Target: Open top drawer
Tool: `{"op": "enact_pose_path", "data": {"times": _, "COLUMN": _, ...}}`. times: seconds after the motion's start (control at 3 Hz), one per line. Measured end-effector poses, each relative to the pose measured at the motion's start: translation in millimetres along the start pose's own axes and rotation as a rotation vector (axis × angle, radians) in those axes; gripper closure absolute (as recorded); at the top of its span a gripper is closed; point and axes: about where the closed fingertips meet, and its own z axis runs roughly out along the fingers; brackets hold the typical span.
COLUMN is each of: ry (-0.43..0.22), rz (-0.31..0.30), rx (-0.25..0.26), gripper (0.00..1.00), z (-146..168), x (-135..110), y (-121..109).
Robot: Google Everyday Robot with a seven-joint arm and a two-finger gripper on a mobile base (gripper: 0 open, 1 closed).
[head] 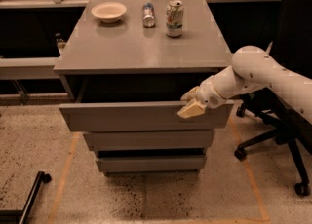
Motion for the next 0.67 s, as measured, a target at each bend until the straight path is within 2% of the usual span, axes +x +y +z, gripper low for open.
{"op": "enact_pose_path", "data": {"times": 0.33, "ry": 0.000, "rz": 0.000, "rx": 0.000, "gripper": 0.87, "z": 0, "x": 0, "y": 0}}
{"op": "enact_pose_path", "data": {"times": 0.67, "ry": 0.057, "rz": 0.020, "rx": -0.050, "gripper": 0.88, "z": -19, "x": 13, "y": 40}}
